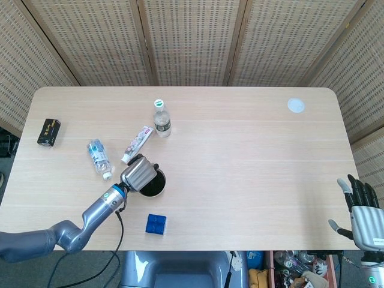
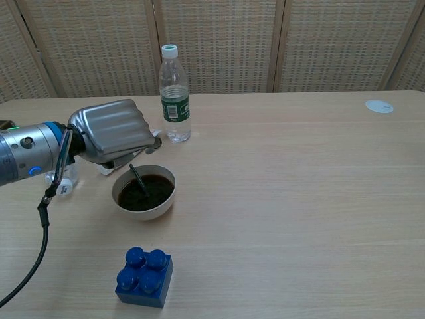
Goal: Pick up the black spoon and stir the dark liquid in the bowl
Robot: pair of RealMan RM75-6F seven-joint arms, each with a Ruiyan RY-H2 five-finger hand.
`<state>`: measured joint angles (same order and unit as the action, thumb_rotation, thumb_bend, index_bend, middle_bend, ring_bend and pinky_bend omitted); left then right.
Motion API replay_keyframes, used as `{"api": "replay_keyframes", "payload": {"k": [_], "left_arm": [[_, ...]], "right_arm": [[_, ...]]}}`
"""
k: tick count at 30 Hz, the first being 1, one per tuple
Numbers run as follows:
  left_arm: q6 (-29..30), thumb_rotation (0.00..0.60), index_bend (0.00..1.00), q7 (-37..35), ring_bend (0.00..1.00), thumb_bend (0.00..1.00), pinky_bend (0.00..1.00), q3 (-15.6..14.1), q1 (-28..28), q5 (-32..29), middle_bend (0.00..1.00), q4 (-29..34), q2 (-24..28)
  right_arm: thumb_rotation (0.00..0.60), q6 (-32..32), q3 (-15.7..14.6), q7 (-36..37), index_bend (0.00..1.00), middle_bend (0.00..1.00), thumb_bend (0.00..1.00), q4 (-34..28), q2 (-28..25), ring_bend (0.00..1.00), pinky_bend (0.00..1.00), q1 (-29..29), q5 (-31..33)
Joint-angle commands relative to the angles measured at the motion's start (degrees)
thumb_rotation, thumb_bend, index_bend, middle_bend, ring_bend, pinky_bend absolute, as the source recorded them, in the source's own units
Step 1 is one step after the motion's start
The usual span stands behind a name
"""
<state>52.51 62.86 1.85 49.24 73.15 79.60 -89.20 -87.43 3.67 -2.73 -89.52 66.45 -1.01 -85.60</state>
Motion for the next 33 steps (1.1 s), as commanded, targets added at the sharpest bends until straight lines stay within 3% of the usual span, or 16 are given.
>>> {"api": "replay_keyframes", "payload": {"k": [1, 9, 15, 21, 33], "left_arm": [[0.85, 0.6, 0.32, -0.15, 0.79, 0.51, 0.76, 0.18, -0.37, -0.42, 0.84, 0.97, 0.78], [7.61, 0.6, 0.22, -5.96, 0.73, 0.44, 0.76, 2.3, -4.38, -2.5, 0.76, 8.61, 6.69], [15.74, 0.6, 0.15, -13.75, 0.62, 0.38, 0.74, 3.67, -10.2, -3.51, 0.61, 16.65, 12.9], [24.6, 0.6, 0.11, -23.17, 0.48, 0.32, 0.68, 2.61, -17.57, -1.19, 0.44, 22.31, 18.46], [33.02, 0.6, 0.0, -42.43, 0.08, 0.31, 0.23, -2.05, -30.22, 0.06, 0.08, 26.32, 24.59]], "right_arm": [[0.6, -0.05, 0.04, 0.06, 0.09, 0.06, 0.15, 0.02, -0.03, 0.0, 0.0, -0.06, -0.12], [0.6, 0.23, 0.3, 0.08, 0.09, 0.06, 0.15, 0.07, -0.11, 0.0, 0.0, -0.66, -0.54], [0.6, 0.65, 0.54, -0.23, 0.09, 0.06, 0.15, -0.15, -0.21, 0.0, 0.0, -1.34, -0.95], [0.6, 1.29, 0.91, -0.7, 0.09, 0.06, 0.15, -0.43, -0.41, 0.0, 0.0, -2.27, -1.29], [0.6, 2.79, 1.58, -2.87, 0.09, 0.03, 0.15, -1.49, -0.81, 0.0, 0.0, -3.76, -0.86]]}}
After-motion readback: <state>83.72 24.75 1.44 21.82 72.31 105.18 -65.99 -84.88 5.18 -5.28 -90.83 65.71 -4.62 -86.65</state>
